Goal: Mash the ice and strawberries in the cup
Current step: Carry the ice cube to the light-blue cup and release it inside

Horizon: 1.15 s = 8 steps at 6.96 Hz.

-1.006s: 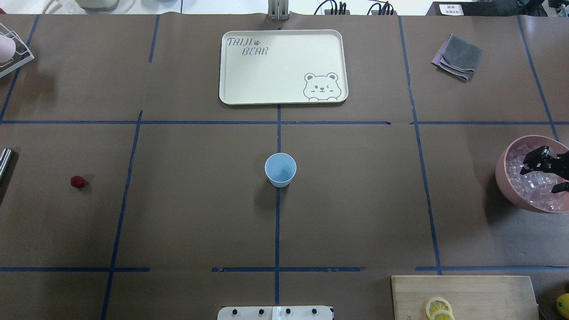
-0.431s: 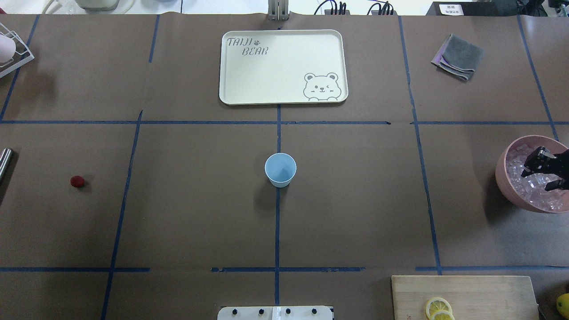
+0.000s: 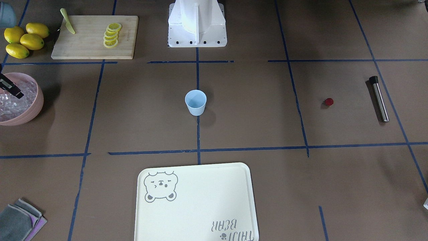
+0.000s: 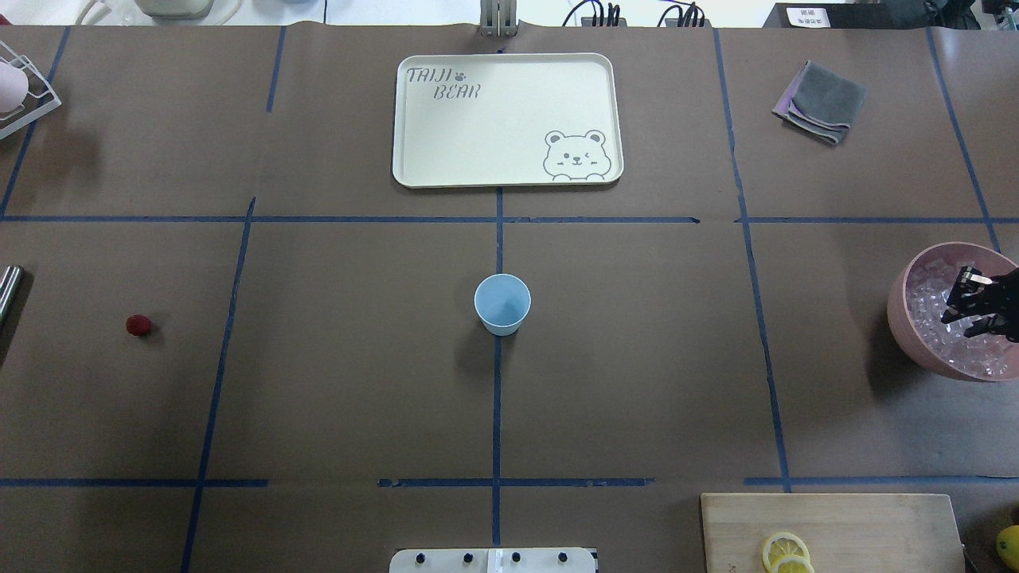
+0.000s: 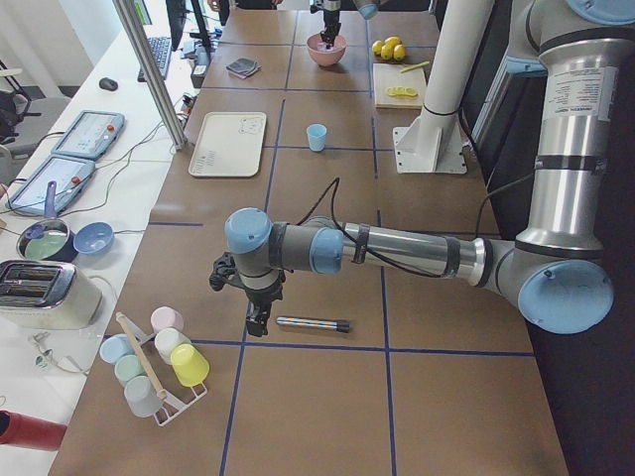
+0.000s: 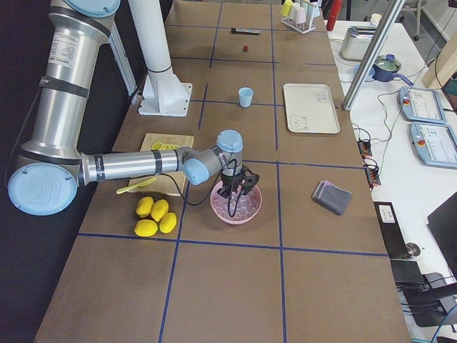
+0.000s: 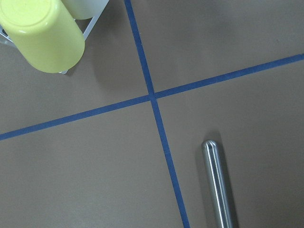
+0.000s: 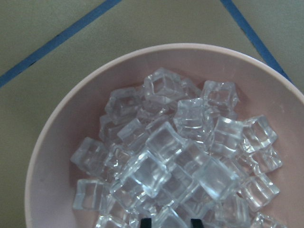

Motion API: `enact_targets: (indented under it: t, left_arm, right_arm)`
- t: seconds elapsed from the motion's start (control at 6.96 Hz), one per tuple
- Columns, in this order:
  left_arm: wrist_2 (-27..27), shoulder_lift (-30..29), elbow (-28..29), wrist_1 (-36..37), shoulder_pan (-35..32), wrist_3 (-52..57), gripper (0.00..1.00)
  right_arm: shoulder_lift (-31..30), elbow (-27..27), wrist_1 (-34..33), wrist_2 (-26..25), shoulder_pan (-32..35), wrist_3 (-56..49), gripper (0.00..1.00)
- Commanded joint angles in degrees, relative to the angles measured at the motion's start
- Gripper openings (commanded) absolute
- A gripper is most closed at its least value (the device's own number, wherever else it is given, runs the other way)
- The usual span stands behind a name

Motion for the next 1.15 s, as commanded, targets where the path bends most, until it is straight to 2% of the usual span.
enact_targets:
  t: [0.0, 0.29, 0.43, 0.57, 0.72, 1.01]
  left_arm:
    - [0.0, 0.0, 0.0, 0.0, 0.0, 0.0, 1.0]
    - [0.0, 0.0, 0.0, 0.0, 0.0, 0.0, 1.0]
    - [0.0, 0.0, 0.0, 0.0, 0.0, 0.09, 1.0]
    - [0.0, 0.26, -0.08, 0.0, 0.0, 0.43, 1.0]
    - [0.0, 0.44, -0.09, 0.0, 0.0, 0.53, 1.0]
    - [0.0, 0.35, 0.09, -0.09, 0.0, 0.53, 1.0]
  right_arm:
    - [-0.11, 3.36, -0.43, 0.59, 0.31, 0.01, 0.0]
    - [1.63, 8.91, -0.88, 0.59, 0.22, 0.61, 0.0]
    - [5.56, 9.63, -0.88, 1.81, 0.13, 5.23, 0.0]
    - [12.04, 9.46, -0.97, 3.91, -2.74, 10.5, 0.01]
    - [18.37, 9.02, -1.05, 3.93, -6.94, 16.99, 0.01]
    - [31.46, 3.96, -1.05, 3.06, -14.25, 25.01, 0.01]
